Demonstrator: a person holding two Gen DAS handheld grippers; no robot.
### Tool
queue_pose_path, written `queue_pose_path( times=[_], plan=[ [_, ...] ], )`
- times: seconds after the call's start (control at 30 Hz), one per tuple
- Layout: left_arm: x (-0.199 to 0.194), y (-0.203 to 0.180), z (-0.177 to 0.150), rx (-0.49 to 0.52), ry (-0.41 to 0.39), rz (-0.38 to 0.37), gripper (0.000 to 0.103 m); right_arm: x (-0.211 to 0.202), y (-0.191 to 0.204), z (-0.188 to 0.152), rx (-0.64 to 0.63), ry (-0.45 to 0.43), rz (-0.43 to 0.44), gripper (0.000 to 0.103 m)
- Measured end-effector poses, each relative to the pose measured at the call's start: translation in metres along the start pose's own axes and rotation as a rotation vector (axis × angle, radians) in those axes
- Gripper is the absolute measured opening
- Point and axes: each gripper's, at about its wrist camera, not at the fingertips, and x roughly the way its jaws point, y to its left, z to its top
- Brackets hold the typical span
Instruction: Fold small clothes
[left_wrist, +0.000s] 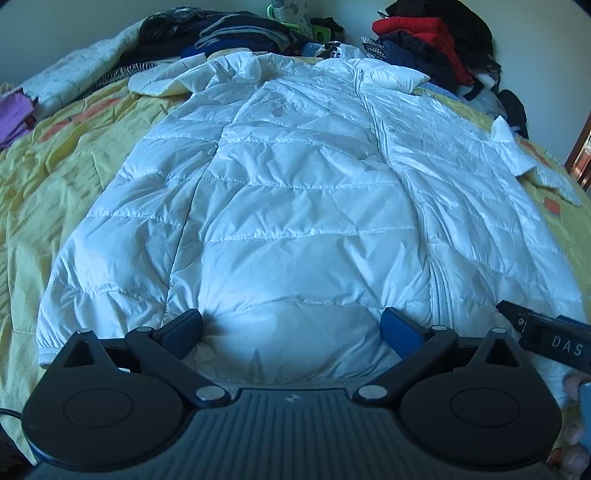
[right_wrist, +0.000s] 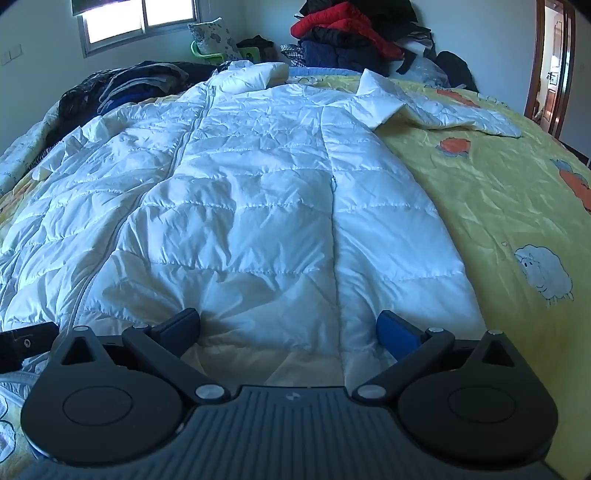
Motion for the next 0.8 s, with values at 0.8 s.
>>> queue_pose_path(
  times=[0.8],
  plan=[
    [0.009, 0.000, 0.009, 0.023, 0.088, 0.002, 0.103, 0.004, 0.007, -0.003, -0.018, 0.011, -0.038, 0.103]
  ],
)
